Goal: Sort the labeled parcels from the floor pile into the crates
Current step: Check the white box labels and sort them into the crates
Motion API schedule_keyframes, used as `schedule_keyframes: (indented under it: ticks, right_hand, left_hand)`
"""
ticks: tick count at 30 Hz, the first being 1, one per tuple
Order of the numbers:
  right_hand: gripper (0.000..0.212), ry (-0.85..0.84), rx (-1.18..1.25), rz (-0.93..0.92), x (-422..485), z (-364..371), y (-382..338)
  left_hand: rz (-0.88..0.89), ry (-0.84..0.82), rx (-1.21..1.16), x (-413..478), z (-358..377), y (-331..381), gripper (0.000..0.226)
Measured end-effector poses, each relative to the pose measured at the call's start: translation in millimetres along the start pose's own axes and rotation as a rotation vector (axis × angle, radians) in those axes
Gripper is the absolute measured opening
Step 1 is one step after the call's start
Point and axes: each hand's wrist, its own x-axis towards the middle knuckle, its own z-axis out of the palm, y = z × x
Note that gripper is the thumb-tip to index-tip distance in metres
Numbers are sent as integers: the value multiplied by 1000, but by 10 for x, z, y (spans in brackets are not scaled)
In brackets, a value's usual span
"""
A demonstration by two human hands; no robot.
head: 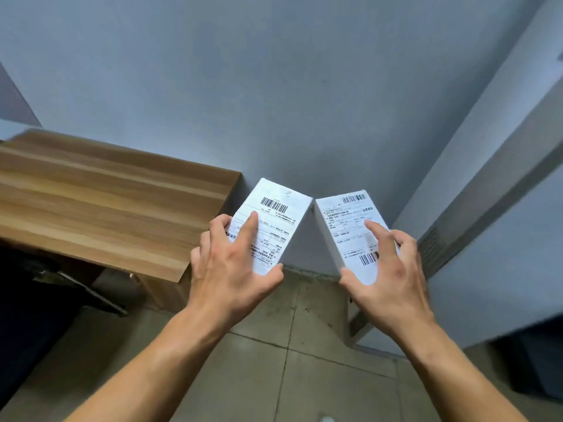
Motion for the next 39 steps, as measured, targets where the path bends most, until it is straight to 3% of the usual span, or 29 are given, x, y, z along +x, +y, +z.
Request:
schedule_keyframes:
  ticks: [10,25,39]
  right_hand:
    - [82,257,-66,69,-662,-1761,824]
    - [76,584,-184,351,-2080,-4274,3618]
    - [77,778,-199,594,-2679,-5043,5415]
  left_hand:
    - [259,-90,-64,-453,-323,1747,95]
    - [645,-235,-256,-1745,909,5425,94]
    - [923,-465,-269,-2173,2217,7587,99]
